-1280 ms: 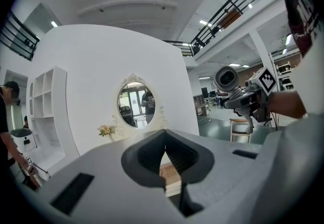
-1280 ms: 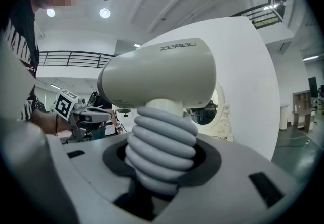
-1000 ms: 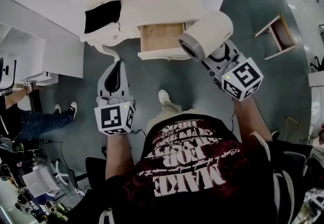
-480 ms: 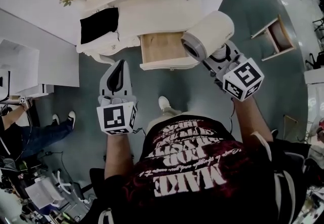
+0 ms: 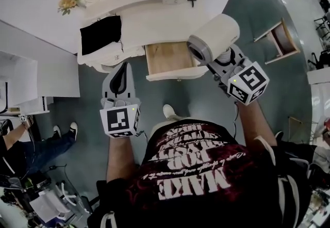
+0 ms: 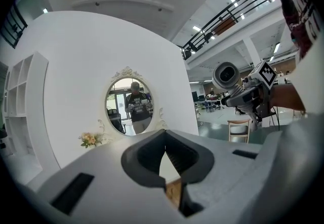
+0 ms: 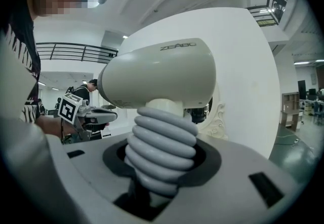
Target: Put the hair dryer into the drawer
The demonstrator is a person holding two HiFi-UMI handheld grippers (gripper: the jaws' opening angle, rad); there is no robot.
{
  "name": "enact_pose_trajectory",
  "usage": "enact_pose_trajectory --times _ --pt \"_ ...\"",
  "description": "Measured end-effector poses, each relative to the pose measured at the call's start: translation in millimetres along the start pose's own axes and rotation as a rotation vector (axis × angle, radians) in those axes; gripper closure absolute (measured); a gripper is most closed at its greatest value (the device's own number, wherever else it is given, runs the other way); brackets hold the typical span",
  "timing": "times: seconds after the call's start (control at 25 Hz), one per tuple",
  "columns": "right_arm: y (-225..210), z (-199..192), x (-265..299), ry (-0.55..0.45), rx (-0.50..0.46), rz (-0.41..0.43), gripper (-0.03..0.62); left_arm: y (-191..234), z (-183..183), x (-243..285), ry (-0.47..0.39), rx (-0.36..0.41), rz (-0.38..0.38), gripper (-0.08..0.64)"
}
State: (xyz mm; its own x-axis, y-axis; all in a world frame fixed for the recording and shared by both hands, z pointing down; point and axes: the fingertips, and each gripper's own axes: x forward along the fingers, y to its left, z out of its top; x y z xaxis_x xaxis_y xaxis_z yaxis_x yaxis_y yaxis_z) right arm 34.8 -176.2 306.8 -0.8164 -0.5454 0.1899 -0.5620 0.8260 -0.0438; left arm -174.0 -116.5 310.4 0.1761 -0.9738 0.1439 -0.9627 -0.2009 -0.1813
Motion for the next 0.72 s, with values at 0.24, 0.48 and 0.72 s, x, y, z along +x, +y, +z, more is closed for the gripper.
enact_pose_trajectory --times 0.24,0.48,0.72 --pt "-4.8 3.6 13.0 0.002 0.009 -0.042 0.411 13.5 -0.8 16.3 -0.014 -0.007 -0.038 0.555" --pt "-4.8 12.9 28.0 -0.007 0.004 -0.084 0.411 33.0 1.7 29.1 -0.044 -0.008 -0.07 0.555" --pt "3.0 27.3 35.6 -0.031 -0.007 -0.109 0.41 44.6 7.8 37.0 -0.075 -0.002 -0.109 0.555"
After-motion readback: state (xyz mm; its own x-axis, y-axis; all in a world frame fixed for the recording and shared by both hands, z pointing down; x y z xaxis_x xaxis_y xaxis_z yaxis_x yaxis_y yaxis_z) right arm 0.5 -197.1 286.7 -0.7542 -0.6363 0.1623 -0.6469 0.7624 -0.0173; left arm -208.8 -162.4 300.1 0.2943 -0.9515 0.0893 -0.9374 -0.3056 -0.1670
